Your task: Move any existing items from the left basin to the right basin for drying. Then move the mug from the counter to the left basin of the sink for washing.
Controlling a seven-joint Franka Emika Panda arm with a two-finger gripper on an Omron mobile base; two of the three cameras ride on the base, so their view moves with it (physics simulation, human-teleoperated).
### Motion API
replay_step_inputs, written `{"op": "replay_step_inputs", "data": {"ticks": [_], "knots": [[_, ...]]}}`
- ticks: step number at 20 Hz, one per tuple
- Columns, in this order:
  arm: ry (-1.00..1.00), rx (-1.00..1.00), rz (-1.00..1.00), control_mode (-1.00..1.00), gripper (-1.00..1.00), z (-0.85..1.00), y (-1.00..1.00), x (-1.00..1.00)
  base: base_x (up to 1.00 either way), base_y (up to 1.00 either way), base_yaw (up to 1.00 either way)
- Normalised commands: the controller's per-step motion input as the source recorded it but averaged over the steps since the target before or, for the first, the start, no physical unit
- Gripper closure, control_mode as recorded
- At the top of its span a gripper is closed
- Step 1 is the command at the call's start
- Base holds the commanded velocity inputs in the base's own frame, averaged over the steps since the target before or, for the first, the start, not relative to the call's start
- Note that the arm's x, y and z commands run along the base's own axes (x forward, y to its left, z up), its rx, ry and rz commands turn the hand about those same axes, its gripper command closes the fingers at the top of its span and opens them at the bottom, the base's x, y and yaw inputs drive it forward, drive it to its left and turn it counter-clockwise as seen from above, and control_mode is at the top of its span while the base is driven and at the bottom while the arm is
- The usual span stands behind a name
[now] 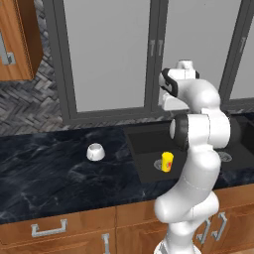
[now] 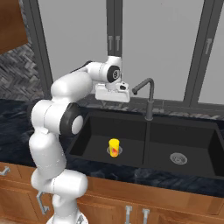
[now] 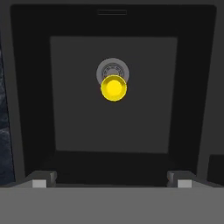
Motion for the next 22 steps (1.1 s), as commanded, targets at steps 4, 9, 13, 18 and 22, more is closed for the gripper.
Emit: {"op": "replay_step_inputs", "data": {"ticks": [4, 9, 13, 18, 22], "knots": [[0.00, 0.00, 0.00, -1.00, -1.00, 0.00, -0.03, 0.11, 0.00, 0.00, 0.00], [0.00, 0.00, 0.00, -1.00, -1.00, 0.00, -0.02, 0.15, 0.00, 0.00, 0.00], [0.01, 0.00, 0.00, -1.00, -1.00, 0.00, 0.00, 0.27, 0.00, 0.00, 0.00], [0.03, 0.00, 0.00, -1.00, -1.00, 0.00, 0.00, 0.20, 0.00, 0.00, 0.00], [0.03, 0.00, 0.00, -1.00, -1.00, -0.09, -0.01, 0.08, 0.00, 0.00, 0.00]]}}
